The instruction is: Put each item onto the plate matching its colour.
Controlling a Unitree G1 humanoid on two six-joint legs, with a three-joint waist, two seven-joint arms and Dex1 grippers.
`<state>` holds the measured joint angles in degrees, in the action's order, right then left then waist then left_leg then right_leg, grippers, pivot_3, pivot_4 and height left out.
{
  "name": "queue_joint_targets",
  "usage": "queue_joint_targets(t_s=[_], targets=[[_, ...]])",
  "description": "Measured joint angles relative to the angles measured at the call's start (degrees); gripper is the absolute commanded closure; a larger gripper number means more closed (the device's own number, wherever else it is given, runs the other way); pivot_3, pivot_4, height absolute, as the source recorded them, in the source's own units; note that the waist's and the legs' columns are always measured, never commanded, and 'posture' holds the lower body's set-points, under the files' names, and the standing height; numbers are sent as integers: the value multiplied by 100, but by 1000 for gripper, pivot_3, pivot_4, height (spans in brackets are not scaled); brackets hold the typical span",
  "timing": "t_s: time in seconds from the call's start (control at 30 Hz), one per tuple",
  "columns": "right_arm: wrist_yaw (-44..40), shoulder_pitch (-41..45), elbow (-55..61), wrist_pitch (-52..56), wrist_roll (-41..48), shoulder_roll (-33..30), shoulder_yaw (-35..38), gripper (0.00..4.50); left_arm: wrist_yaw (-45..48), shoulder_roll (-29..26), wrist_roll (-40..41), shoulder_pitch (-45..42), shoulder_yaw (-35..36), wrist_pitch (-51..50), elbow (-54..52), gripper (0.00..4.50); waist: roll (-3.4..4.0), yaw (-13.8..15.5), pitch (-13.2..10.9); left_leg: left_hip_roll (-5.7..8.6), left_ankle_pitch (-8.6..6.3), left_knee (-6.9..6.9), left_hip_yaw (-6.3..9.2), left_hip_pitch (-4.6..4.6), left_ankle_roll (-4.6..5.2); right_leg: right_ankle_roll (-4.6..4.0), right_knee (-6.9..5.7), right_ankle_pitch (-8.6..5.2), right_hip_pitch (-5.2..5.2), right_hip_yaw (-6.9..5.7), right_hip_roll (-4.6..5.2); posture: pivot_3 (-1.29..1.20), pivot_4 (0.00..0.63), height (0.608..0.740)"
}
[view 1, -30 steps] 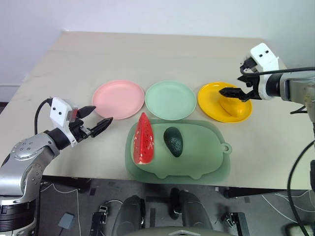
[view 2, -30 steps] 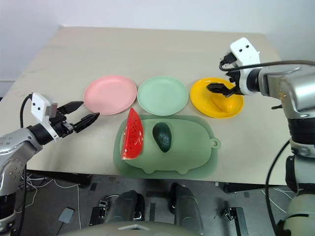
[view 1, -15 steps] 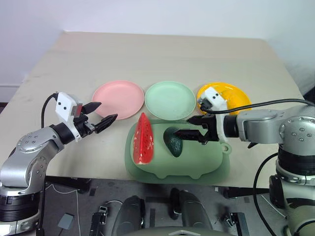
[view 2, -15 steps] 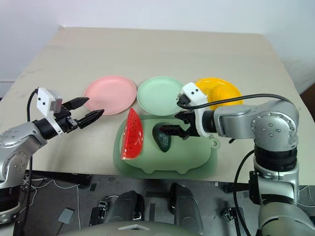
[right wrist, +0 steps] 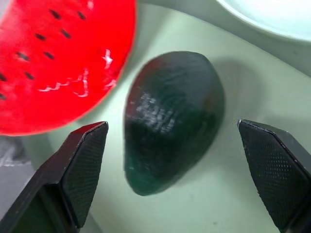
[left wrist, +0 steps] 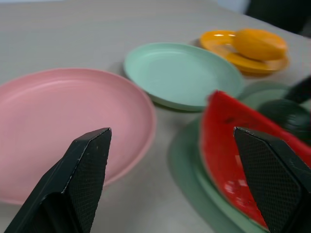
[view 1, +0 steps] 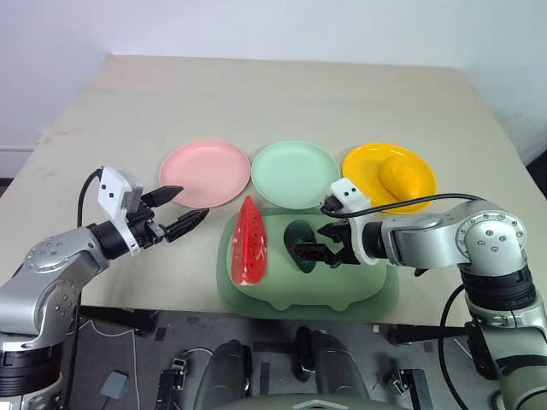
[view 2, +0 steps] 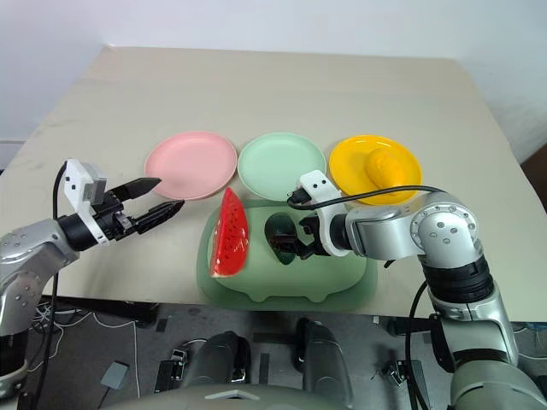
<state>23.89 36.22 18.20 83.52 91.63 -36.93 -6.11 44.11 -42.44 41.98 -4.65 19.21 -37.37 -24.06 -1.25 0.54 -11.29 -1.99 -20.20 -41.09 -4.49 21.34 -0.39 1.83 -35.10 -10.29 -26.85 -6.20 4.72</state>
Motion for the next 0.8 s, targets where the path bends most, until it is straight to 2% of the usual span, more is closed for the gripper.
queue_joint_targets(t_s=[0.4, 0.6, 0.67, 0.8], targets=[[41, 29, -165, -241, -442, 276, -440, 11, 191, -197, 356, 301, 74, -216, -213, 290, 0, 7, 0, 0, 0, 0, 2, 2, 0, 0, 2, 0, 0, 0, -2, 0, 150, 740], [-260, 90, -153, -222, -1061, 369, -465, 1335, 165, -201, 347, 337, 74, -208, -213, 290, 0, 7, 0, 0, 0, 0, 2, 2, 0, 0, 3, 0, -1, 0, -2, 0, 150, 740], [-486, 145, -152, -207, -1243, 294, -461, 1343, 154, -202, 346, 351, 76, -204, -213, 290, 2, 7, -1, 0, -1, 0, 2, 3, 1, 0, 3, -1, -2, 0, -1, 0, 150, 740], [-1291, 886, -209, -199, -1577, -59, -210, 1346, 138, -227, 340, 437, 97, -195, -213, 290, 7, -1, -5, 0, -1, 2, -1, 6, 1, -1, 3, -1, -12, 3, -6, 0, 150, 740]])
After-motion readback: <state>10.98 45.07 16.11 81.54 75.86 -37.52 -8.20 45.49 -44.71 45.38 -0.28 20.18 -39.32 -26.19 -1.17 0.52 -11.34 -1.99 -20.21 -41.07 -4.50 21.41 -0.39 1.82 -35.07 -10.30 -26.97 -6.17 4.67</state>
